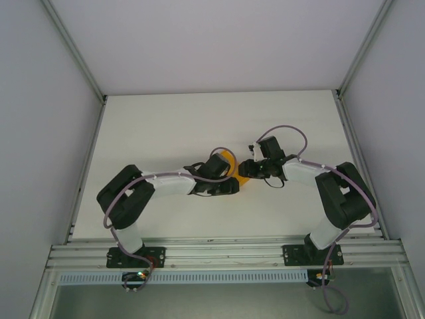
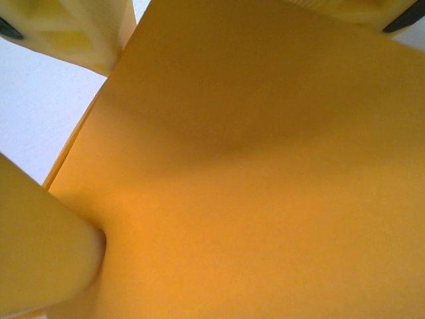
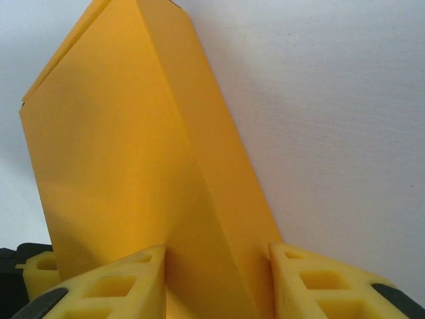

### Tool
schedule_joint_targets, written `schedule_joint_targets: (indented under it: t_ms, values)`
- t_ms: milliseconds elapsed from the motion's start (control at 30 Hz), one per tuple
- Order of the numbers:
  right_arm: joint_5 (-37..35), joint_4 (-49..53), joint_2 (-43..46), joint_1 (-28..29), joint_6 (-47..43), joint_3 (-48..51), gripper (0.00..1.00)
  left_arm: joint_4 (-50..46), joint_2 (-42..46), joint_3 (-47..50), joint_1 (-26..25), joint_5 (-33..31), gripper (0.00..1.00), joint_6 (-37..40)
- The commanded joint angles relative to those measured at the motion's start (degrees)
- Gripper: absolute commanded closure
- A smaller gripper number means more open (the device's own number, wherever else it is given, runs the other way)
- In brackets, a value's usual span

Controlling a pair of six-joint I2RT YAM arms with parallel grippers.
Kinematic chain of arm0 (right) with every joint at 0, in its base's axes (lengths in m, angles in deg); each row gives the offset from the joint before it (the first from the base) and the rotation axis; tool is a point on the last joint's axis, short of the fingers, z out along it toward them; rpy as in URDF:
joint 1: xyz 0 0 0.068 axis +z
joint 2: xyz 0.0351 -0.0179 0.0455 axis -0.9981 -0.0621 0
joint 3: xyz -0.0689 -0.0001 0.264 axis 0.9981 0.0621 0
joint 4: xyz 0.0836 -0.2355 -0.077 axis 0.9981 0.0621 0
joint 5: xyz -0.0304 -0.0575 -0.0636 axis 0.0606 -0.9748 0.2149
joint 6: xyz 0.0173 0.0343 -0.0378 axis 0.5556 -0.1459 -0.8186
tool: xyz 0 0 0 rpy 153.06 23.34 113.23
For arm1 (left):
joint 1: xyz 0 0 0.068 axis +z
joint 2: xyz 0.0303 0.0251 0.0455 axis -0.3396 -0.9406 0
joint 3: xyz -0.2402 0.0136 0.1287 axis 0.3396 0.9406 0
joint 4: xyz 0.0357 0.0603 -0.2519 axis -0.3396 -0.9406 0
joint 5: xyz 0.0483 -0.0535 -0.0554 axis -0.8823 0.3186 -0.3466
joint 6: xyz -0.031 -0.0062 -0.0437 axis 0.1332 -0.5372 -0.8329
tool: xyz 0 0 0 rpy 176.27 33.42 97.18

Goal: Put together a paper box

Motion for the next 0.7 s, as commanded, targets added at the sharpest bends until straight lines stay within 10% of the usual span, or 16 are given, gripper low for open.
schedule_joint_targets:
  t_ms: [0, 100, 333, 433, 667]
  values:
    - [5.8, 3.9, -0.1, 3.4, 3.0, 2.4, 0.63, 8.8, -6.1, -1.2, 0.1, -2.7, 0.84, -1.2]
    - [4.5, 5.3, 0.1, 3.4, 2.3, 2.3, 0.63, 8.9, -6.7, -1.3, 0.3, -2.1, 1.00, -1.0]
    - [1.4, 8.6, 0.7, 3.2, 0.2, 1.0, 0.63, 8.3, -6.3, -1.0, 0.6, -0.1, 1.00, 0.7]
    - [-1.3, 10.4, 1.5, 2.7, -0.5, 0.1, 0.63, 6.7, -4.2, 0.2, 0.8, -0.8, 0.73, 2.1]
    - [-12.3, 16.1, 1.5, 2.7, -2.2, -2.4, 0.70, 6.6, 1.2, 4.2, 1.4, -1.1, 0.63, 3.1]
